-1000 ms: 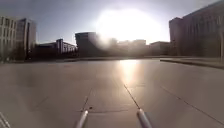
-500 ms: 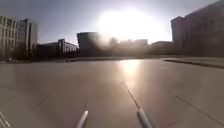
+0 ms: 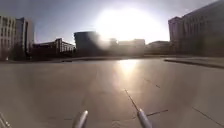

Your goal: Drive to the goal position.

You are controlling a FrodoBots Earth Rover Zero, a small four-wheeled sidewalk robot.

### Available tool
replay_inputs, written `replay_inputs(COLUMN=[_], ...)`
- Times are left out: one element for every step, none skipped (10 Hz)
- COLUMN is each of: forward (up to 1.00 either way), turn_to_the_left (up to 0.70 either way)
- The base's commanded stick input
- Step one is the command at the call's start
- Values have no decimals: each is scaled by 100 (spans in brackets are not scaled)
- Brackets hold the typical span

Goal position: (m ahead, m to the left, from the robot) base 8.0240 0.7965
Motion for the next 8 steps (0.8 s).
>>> replay_inputs(forward=[100,100,100,100,100,100,100,100], turn_to_the_left=[0,0,0,0,0,0,0,0])
